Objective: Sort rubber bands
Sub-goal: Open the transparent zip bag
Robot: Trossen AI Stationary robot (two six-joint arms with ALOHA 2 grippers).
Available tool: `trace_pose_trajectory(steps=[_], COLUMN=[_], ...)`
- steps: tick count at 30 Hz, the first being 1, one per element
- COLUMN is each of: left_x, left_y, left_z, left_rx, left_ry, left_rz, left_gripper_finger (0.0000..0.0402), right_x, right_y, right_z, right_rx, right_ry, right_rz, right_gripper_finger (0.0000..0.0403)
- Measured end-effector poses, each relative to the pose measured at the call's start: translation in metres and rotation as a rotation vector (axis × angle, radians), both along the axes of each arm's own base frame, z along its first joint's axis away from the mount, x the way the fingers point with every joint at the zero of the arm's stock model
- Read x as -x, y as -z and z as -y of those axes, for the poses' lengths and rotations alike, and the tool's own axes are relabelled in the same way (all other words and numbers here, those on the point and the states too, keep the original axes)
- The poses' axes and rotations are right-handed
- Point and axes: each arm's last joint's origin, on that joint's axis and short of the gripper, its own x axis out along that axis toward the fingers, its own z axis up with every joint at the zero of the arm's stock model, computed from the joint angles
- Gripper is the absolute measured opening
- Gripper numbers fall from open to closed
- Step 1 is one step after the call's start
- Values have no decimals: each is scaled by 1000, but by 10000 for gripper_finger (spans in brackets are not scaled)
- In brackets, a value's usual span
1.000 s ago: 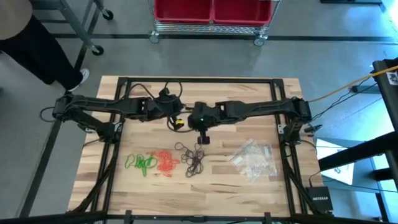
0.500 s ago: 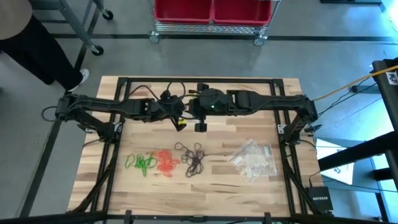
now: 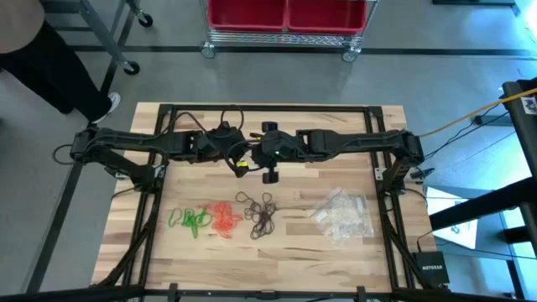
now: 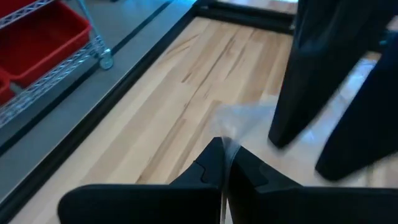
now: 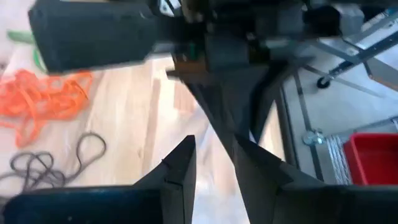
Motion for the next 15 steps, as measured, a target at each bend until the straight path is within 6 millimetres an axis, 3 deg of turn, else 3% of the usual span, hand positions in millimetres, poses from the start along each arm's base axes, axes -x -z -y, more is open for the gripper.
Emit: trace_pose_trajectory(steps=[15], left_x=[-5], left_y=[-7], left_z=[1], left_rx=[89], left_ry=[65], left_rz=[108], left_gripper_finger=[0], right_x=[-7], right_y=[27], right_z=[4], right_rx=[-4], right_ry=[49], right_rz=[-109], right_gripper_finger=[17])
